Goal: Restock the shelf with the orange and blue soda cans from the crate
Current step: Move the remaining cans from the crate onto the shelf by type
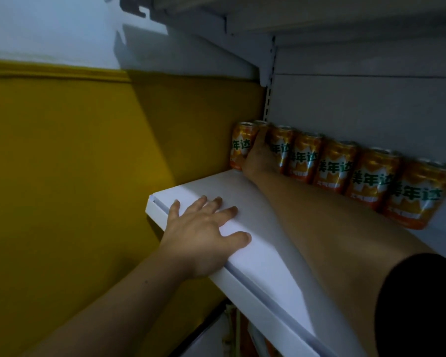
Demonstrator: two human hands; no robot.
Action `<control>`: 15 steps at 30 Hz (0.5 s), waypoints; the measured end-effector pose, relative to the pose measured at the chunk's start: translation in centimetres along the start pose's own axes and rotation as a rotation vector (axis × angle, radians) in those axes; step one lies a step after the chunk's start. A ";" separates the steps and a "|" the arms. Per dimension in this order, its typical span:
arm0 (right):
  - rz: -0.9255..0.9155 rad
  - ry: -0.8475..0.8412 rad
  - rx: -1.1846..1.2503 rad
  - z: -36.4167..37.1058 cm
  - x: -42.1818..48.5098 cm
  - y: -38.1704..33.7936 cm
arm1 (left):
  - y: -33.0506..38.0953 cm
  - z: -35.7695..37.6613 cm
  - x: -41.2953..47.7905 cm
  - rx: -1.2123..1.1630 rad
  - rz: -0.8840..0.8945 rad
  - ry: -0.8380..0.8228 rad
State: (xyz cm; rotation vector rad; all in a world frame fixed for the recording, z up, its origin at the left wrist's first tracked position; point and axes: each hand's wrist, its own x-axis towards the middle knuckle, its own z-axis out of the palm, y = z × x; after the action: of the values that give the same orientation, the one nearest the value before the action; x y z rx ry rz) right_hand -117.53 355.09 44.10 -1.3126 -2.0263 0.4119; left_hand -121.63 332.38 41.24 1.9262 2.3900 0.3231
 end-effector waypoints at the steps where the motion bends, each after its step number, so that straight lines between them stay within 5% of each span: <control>1: 0.026 -0.029 0.021 -0.2 -0.1 -0.2 | 0.0 0.0 0.0 -0.004 0.001 0.002; 15: -0.124 -0.402 -0.206 -12.4 -15.8 -1.2 | 0.3 -3.4 -7.5 -0.254 -0.111 -0.120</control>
State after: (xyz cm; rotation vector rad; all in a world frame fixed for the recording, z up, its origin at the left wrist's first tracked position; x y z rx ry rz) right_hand -105.65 339.25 47.89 -1.2922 -2.5285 0.4462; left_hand -120.31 324.73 43.95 1.6498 2.2443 0.4643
